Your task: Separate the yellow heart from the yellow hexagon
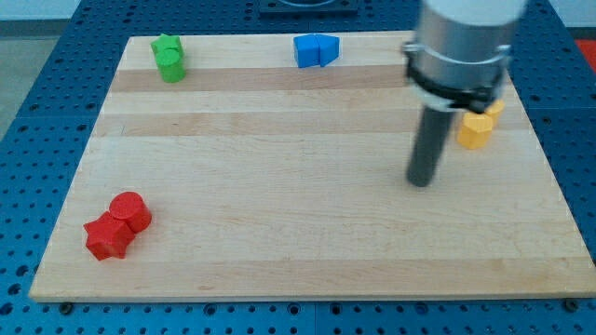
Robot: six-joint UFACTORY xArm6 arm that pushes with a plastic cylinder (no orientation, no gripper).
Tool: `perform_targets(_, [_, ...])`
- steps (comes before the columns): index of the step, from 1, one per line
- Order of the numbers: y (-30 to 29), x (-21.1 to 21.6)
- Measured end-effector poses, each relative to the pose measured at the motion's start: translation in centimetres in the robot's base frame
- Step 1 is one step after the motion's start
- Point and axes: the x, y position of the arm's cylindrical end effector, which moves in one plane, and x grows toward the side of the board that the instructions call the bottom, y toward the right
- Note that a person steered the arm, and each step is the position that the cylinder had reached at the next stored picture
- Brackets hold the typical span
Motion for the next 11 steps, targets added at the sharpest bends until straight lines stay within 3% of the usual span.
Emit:
perform_targets(2, [8.1,-1.5])
perform_targets(4, [10.4,-5.3])
perform_targets(9, [7.3,-7.7])
perform_targets(11, [7.1,-10.6])
